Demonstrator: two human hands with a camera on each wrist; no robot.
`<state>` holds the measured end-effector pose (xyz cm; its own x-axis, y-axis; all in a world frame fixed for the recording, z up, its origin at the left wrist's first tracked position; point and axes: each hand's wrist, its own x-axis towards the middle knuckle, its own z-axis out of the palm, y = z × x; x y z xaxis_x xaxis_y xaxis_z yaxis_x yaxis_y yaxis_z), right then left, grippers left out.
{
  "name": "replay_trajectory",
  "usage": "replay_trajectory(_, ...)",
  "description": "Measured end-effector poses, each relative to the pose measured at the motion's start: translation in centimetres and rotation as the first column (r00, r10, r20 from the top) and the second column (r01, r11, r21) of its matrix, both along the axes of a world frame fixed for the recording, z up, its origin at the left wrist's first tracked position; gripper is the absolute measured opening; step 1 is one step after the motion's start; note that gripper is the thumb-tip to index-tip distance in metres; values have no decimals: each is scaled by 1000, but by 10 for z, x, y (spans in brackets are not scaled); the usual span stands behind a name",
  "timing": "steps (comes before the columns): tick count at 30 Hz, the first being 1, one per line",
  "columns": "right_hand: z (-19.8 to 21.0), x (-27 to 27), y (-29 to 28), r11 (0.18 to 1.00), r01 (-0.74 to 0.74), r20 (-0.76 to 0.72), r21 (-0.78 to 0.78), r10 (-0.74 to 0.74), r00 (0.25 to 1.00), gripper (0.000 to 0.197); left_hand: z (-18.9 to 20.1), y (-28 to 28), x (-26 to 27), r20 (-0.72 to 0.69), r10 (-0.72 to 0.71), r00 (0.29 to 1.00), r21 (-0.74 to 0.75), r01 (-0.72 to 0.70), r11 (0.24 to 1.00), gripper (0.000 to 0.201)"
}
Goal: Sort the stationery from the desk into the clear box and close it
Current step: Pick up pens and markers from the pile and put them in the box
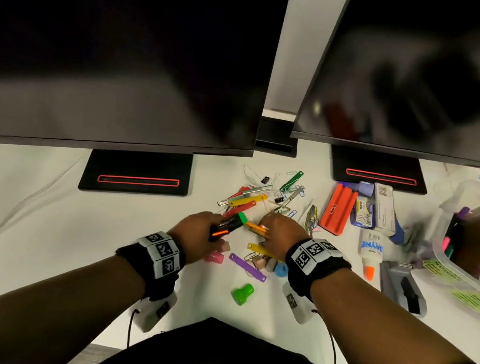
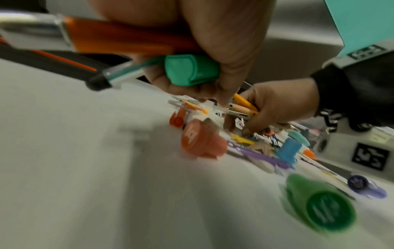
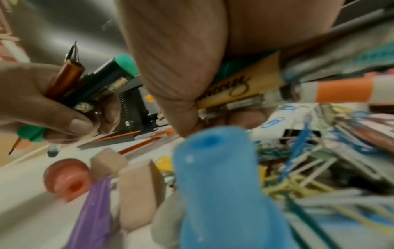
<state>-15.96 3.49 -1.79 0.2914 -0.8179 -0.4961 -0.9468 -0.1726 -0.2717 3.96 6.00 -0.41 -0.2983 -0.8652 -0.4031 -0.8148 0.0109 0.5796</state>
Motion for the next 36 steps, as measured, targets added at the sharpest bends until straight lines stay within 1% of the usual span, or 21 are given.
replay_trajectory(2, 2, -6, 1, 989, 144, 56, -43, -141, 988, 28, 0, -13, -5, 81, 53, 995, -80, -46, 996, 15)
replay_trajectory(4, 5, -9, 1, 946, 308, 114, -104, -296, 948, 25, -2, -25, -8, 152, 90, 984, -96, -76, 993, 20)
replay_trajectory(6, 5, -9, -1, 898, 423, 147, -116, -406, 902, 20, -8, -34, -11, 227, 94, 969, -50, -85, 995, 25)
replay_trajectory(9, 1, -9, -3, 861, 499, 158, -100, -481, 862, 17, -17, -41, -16, 320, 74, 944, 22, -86, 996, 31)
replay_trajectory(11, -2, -7, -4, 858, 506, 155, -87, -491, 858, 20, -21, -43, -21, 346, 78, 935, 41, -98, 994, 37)
replay_trajectory(14, -4, -2, -7, 883, 465, 126, -59, -455, 881, 24, -24, -45, -29, 378, 71, 923, 32, -90, 995, 34)
replay_trajectory(17, -4, 3, -10, 897, 439, 115, -47, -432, 895, 31, -26, -46, -33, 433, 19, 901, 37, -39, 999, 34)
replay_trajectory(20, -2, 2, -11, 887, 461, 85, -24, -457, 885, 39, -25, -47, -32, 477, -33, 878, 52, 10, 999, 36)
replay_trajectory(24, 7, -10, -6, 902, 432, -12, 25, -431, 902, 32, -25, -48, -29, 488, -71, 870, 69, 43, 997, 38)
replay_trajectory(27, 22, -21, -5, 900, 428, -28, 90, -427, 904, 16, -23, -49, -24, 501, -101, 860, 103, 57, 993, 40)
replay_trajectory(28, 26, -25, -4, 894, 436, -26, 105, -435, 900, 17, -22, -49, -22, 506, -111, 855, 115, 61, 992, 40)
replay_trajectory(30, 37, -36, -2, 870, 469, -5, 151, -474, 881, 33, -20, -49, -18, 522, -120, 845, 121, 66, 990, 38)
replay_trajectory(31, 41, -43, 0, 854, 486, 19, 187, -498, 867, 36, -19, -49, -15, 531, -122, 838, 120, 68, 990, 38)
replay_trajectory(34, 60, -69, 10, 788, 544, 136, 291, -596, 791, 36, -11, -50, -15, 562, -121, 818, 107, 73, 992, 40)
replay_trajectory(35, 64, -72, 12, 765, 555, 179, 327, -626, 759, 35, -11, -51, -12, 569, -120, 814, 115, 66, 991, 41)
replay_trajectory(36, 68, -78, 14, 735, 576, 229, 359, -667, 708, 33, -9, -51, -10, 572, -122, 811, 120, 64, 991, 41)
